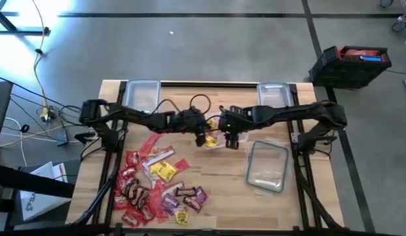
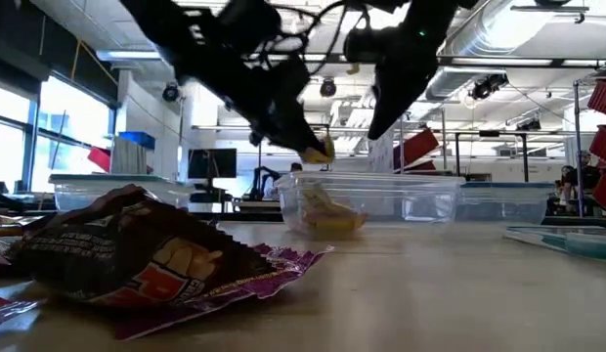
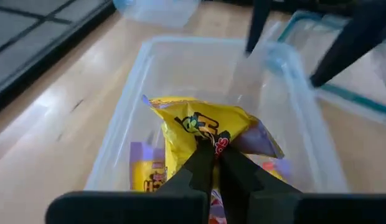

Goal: Sort candy
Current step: Put the yellow candy into the center transparent bin

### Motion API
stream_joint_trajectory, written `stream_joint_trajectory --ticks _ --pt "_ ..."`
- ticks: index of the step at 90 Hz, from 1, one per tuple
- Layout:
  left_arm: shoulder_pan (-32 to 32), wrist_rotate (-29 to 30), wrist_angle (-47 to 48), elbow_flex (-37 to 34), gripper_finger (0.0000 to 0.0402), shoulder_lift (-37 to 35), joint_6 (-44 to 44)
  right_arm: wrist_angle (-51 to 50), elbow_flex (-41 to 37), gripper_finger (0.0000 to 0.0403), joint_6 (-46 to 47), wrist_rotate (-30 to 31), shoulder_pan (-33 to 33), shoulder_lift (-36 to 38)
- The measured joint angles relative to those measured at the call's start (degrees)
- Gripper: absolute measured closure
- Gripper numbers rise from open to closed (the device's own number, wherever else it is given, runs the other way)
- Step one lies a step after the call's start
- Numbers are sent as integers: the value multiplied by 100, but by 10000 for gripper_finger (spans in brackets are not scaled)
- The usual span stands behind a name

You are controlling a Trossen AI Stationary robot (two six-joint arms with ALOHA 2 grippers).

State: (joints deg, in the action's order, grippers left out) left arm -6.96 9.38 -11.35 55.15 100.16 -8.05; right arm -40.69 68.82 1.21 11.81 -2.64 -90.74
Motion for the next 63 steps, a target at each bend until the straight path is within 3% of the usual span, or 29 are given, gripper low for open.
stream_joint_trajectory --ticks 18,41,63 --pt "-169 -410 385 222 393 366 -244 978 -584 218 42 -311 -36 -36" --pt "-227 -541 947 232 329 219 -374 2290 -1187 218 -108 -649 -206 -72" --pt "-232 -707 1457 228 286 -9 -381 2835 -1285 218 -301 -763 -345 -358"
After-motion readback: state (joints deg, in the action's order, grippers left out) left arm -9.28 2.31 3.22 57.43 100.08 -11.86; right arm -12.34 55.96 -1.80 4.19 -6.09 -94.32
